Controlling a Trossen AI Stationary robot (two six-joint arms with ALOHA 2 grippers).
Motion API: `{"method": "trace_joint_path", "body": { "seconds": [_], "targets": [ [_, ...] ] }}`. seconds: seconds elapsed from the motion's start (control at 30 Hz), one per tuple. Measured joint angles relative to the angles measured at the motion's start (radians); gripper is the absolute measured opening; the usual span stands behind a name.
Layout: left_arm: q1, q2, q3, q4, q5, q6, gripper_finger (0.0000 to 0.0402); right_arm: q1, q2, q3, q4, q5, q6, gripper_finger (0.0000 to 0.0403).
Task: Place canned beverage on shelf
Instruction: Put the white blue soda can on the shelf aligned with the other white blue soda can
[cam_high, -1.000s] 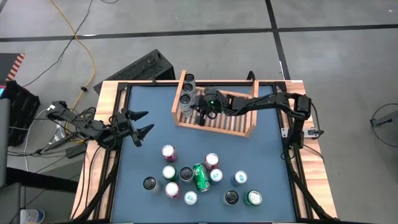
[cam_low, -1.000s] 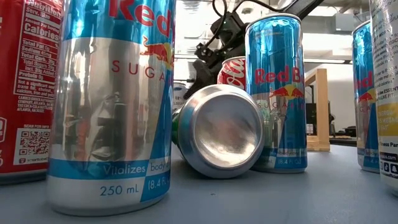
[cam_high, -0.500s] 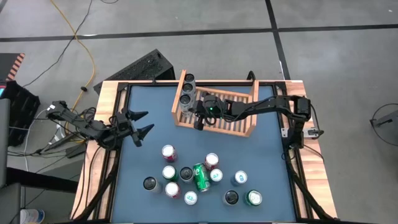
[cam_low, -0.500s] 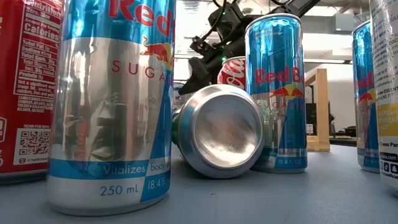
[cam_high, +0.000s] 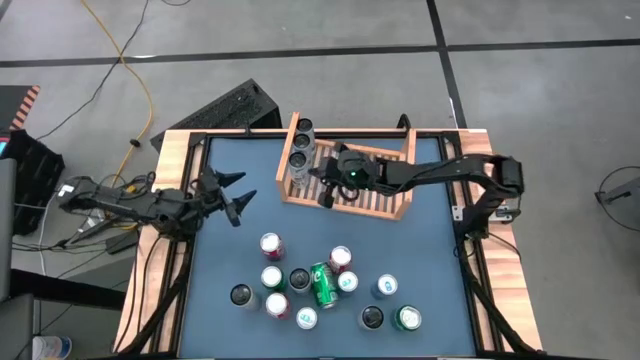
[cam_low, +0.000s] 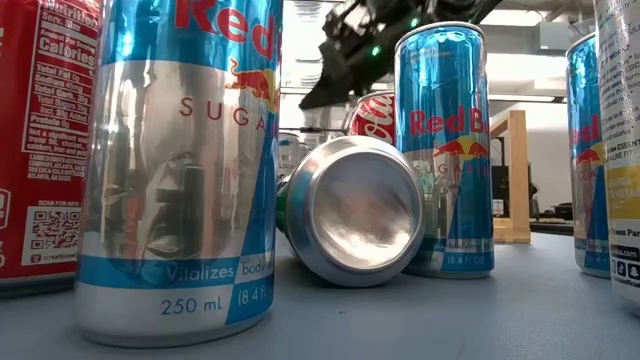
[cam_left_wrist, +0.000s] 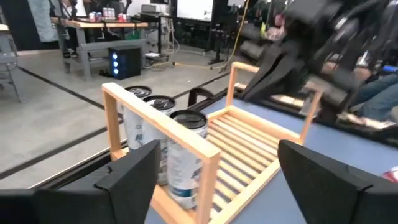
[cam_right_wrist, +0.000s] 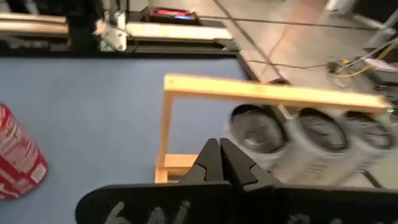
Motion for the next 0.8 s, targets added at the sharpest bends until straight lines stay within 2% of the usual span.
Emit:
{"method": "trace_joint_path", "body": {
  "seconds": [0.13, 0.43, 0.67, 0.8],
  "targets": [
    [0.138, 0.016, 0.000, -0.046, 0.097, -0.002, 0.0267, -0.009, -0.047, 0.000, -0.083, 0.081, -0.010, 0.0000],
    [0.396, 0.111, 0.000, -0.066, 0.330, 0.014, 0.0140, -0.010, -0.072, 0.000, -0.137, 0.084, -0.029, 0.0000],
    [0.553, 0.222, 0.000, -0.017, 0.515, 0.044, 0.0020, -0.007, -0.064, 0.000, -0.142, 0.080, -0.029, 0.0000],
    [0.624, 0.288, 0.000, 0.081, 0.675, 0.044, 0.0004, -0.008, -0.064, 0.000, -0.142, 0.078, -0.027, 0.0000]
  ]
}}
